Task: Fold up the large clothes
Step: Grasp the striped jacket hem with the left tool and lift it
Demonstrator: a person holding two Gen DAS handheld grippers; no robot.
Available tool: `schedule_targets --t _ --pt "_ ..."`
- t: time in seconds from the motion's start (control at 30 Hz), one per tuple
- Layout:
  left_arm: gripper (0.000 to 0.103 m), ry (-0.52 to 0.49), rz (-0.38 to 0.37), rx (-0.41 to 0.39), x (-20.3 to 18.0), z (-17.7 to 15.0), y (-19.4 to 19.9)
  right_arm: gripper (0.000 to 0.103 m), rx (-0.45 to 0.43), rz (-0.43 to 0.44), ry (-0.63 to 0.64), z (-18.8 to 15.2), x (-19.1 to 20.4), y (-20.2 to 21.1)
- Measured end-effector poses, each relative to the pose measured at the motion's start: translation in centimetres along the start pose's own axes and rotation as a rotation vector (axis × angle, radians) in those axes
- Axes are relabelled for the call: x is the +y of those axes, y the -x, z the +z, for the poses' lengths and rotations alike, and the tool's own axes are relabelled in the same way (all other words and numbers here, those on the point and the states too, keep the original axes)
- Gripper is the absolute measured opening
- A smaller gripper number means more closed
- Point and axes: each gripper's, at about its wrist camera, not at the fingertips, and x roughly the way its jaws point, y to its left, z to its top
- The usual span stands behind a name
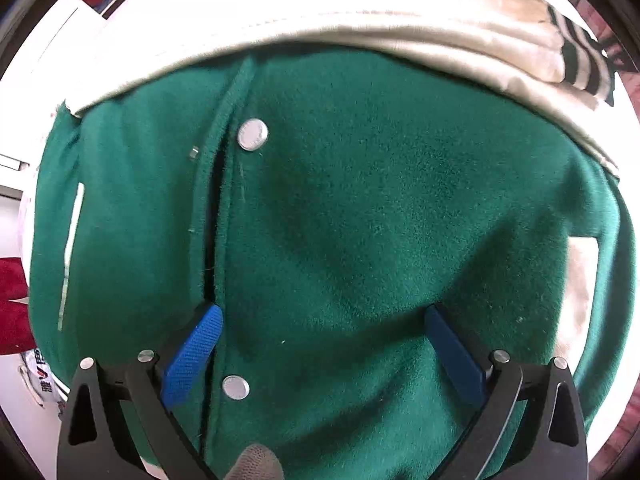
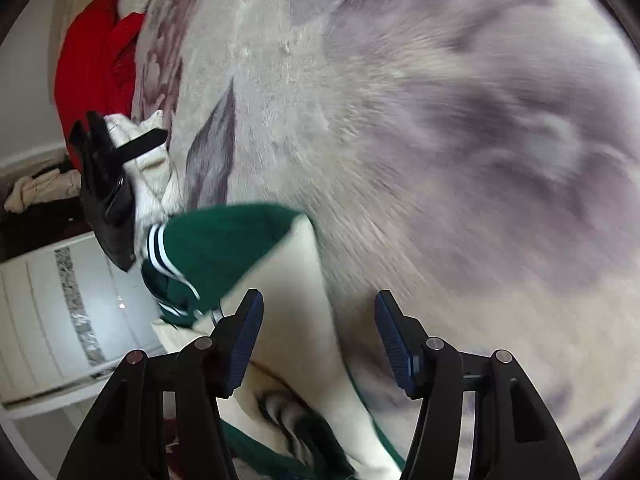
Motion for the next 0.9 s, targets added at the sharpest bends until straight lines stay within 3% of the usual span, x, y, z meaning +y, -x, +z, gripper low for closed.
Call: schedule_targets --t 0.07,0.1,0.13,0.17,0.27,0.33,0.4,0.47,0.57,0.8,0.9 --pt "0.103 0.008 0.002 -0.012 0.0 0.0 -0.8 0.06 0.059 0.006 -0.036 1.5 0.0 -2.2" --pt "0.103 0.012 0.004 -0.021 0.0 -0.2 -1.0 0.054 0.061 0.012 -0.036 1.7 0.5 -3.1" --pt "0.103 0.015 0.006 -0.025 0.2 -1.0 -0.5 0.037 0.048 -0.008 -0.014 1.6 1.0 -3.3" --pt "0.103 0.016 0.008 -0.028 -0.7 -1.1 -0.6 0.014 0.049 -0.034 0.036 1.8 2.3 -3.9" --pt "0.103 0.015 -0.009 -0.037 -0.7 -1.8 0.0 0.009 0.006 -0.224 0.237 1.3 5.5 -3.9" --pt "0.103 0.013 -0.023 -0.024 -0.1 -1.7 0.2 0.009 0.008 -0.282 0.244 1.9 5.6 -4.3" --pt "0.103 0.006 -0.033 0.008 1.1 -1.3 0.2 0.01 0.026 -0.294 0.254 1.7 5.8 -4.1" --pt "0.103 0.007 -0.03 0.05 1.8 -0.8 0.8 0.021 0.056 -0.289 0.28 0.3 6.8 -3.8" --pt "0.103 0.045 -0.063 0.065 2.9 -4.0 1.7 0.067 0.116 -0.245 0.349 -3.7 6.5 -1.6" --pt "0.103 -0.07 -0.026 0.149 0.0 -14.5 2.7 0.07 0.177 -0.023 0.288 -12.0 2.0 2.2" --pt "0.103 -0.063 -0.036 0.171 0.4 -15.1 3.4 0.07 0.106 -0.107 0.298 -12.5 0.9 3.0"
